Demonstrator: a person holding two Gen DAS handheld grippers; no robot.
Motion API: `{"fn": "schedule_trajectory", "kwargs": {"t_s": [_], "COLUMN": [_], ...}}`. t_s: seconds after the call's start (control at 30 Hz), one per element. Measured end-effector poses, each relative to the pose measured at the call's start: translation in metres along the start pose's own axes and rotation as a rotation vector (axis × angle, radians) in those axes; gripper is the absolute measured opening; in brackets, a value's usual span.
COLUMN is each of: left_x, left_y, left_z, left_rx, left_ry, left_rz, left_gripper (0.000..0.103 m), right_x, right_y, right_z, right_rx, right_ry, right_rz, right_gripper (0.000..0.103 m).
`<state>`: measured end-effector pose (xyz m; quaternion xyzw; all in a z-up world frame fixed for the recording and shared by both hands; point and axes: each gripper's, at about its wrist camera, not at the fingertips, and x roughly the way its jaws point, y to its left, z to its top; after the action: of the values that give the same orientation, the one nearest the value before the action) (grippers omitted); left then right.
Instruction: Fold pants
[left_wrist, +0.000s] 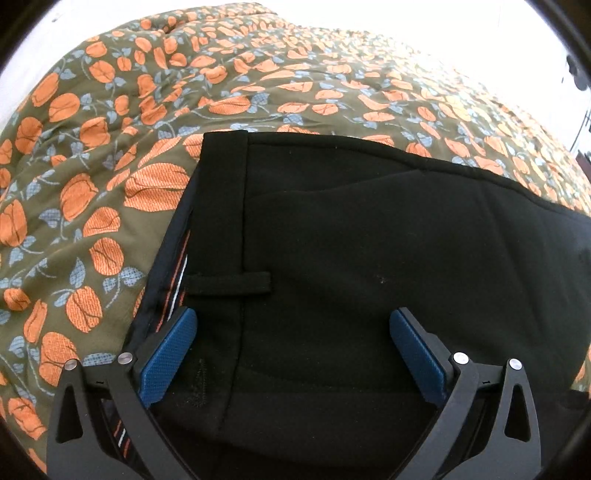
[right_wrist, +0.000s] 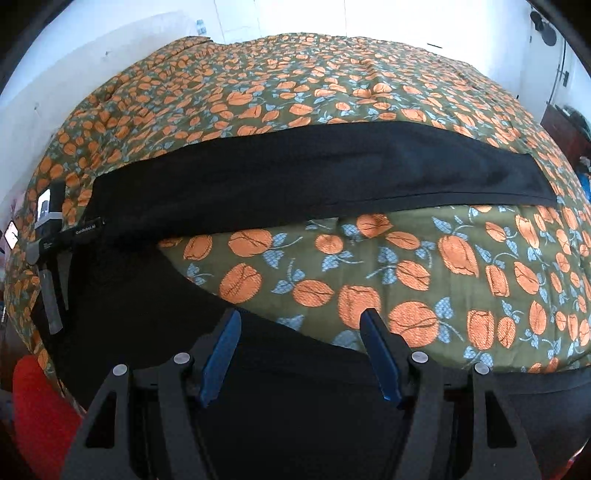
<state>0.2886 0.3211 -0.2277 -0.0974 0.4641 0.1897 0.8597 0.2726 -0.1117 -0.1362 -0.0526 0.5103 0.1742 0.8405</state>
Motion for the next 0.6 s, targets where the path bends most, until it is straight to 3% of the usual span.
{"fn": "schedule_trajectory", "kwargs": {"t_s": [0.27, 0.4, 0.6], "left_x": [0.001, 0.001, 0.001], "left_y": [0.002, 0.002, 0.002], "left_z": [0.001, 0.001, 0.001], "left_rx": [0.000, 0.001, 0.000], "left_ry": [0.000, 0.000, 0.000], "left_rz": [0.000, 0.001, 0.001], "left_gripper": [0.103, 0.103, 0.103], "right_x": [0.028, 0.041, 0.028], "right_y": [0.023, 0.038, 0.045], "right_z": [0.014, 0.013, 0.009], "right_rx": [0.000, -0.080, -0.094], "right_ry": [0.103, 0.151, 0.149], "right_rz": [-0.055, -0.085, -0.091], "right_gripper": [0.067, 0.067, 0.067]}}
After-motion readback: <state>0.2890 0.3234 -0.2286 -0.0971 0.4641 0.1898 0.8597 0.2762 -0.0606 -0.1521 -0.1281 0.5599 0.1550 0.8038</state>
